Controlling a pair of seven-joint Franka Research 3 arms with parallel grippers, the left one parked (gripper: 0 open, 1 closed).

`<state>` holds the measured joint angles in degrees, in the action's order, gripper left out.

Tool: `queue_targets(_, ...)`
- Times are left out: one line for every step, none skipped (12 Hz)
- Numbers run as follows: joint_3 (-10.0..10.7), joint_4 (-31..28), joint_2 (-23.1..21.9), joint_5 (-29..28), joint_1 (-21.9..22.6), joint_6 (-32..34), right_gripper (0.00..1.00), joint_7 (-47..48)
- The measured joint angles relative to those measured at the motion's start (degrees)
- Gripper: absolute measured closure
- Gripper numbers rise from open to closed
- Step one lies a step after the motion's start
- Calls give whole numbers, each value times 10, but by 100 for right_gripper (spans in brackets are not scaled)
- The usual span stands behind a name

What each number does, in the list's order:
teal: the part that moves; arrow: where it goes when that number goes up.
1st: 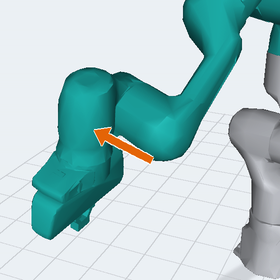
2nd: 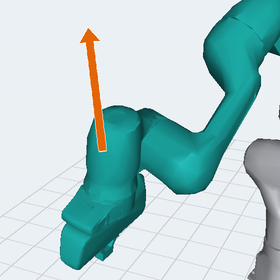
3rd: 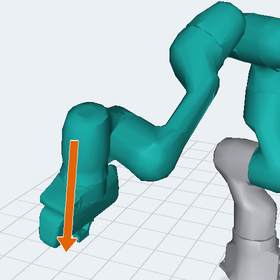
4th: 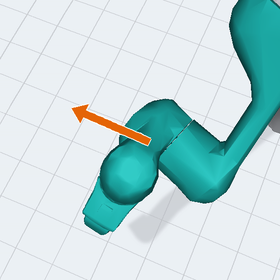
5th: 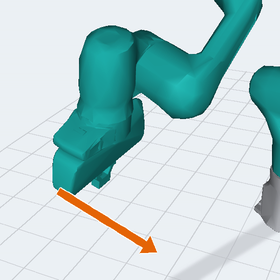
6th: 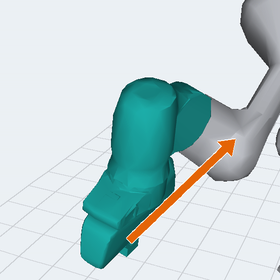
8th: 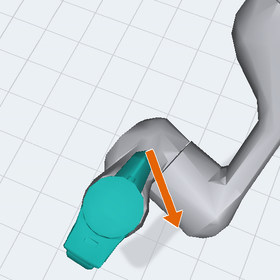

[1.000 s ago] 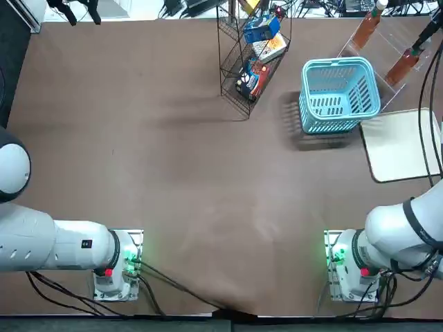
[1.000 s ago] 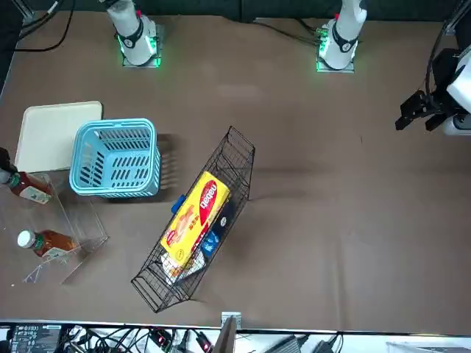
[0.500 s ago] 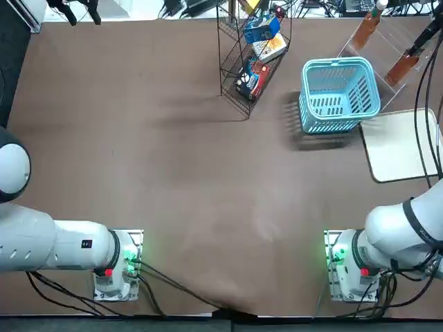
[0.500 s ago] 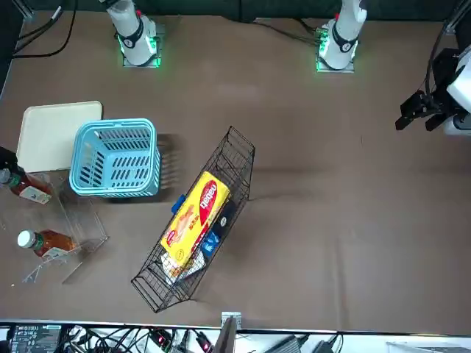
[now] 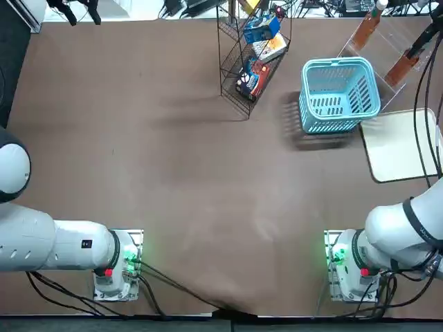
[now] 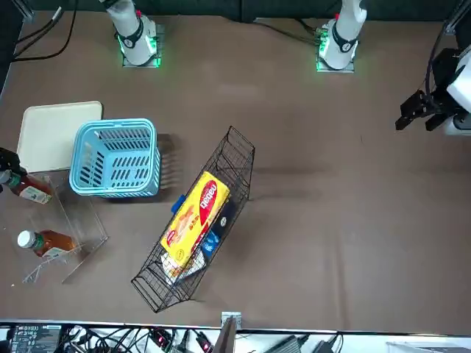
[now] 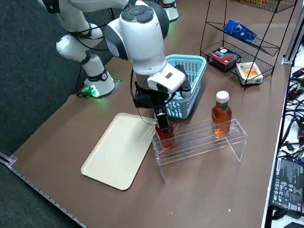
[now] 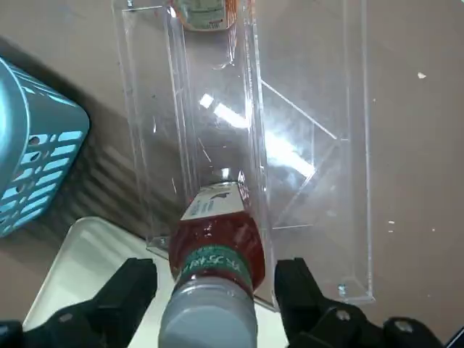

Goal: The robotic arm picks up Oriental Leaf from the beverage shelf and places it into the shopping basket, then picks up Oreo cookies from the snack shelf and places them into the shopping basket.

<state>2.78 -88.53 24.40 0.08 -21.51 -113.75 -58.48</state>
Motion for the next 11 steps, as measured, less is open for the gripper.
queue_targets(0, 0, 0, 0, 0, 0, 0, 0)
queue_targets(0, 0, 0, 0, 0, 0, 0, 0)
queue_targets(0, 0, 0, 0, 0, 0, 0, 0)
queue_targets(0, 0, 0, 0, 0, 0, 0, 0)
queue_targets(0, 0, 0, 0, 0, 0, 0, -1)
queue_targets(0, 0, 0, 0, 0, 0, 2, -1)
queue_targets(0, 0, 0, 0, 0, 0, 7, -1)
queue_targets(0, 0, 0, 0, 0, 0, 12, -1)
queue_targets(0, 0, 0, 0, 0, 0, 26, -1)
queue_targets(0, 0, 0, -1, 0, 1, 45, -3)
queue_targets(0, 0, 0, -1, 0, 1, 45, -4)
